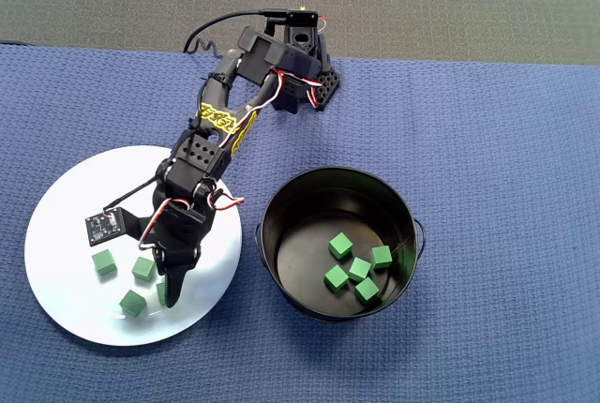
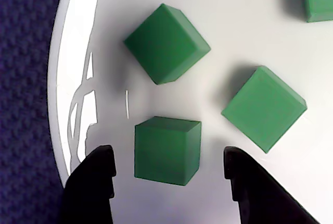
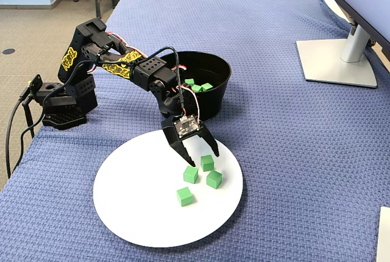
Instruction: Pick up the green cubes from the white plate and place them in the black recipient
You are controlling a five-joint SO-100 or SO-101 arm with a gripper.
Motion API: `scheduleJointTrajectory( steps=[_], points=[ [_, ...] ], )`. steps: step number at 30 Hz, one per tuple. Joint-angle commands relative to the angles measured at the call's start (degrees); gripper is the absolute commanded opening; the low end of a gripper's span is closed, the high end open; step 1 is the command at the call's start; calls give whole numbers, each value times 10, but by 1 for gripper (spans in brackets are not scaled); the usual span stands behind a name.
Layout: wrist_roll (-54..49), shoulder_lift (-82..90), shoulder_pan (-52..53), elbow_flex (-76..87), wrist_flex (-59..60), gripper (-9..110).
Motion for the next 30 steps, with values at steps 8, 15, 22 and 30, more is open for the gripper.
scheduleJointTrajectory(
  steps=[8, 15, 22, 30],
  points=[
    [3, -10, 9, -58, 12, 16],
    [3, -16, 11, -63, 10, 9],
    [3, -17, 11, -63, 9, 2],
    [15, -1, 11, -52, 3, 0]
  ],
)
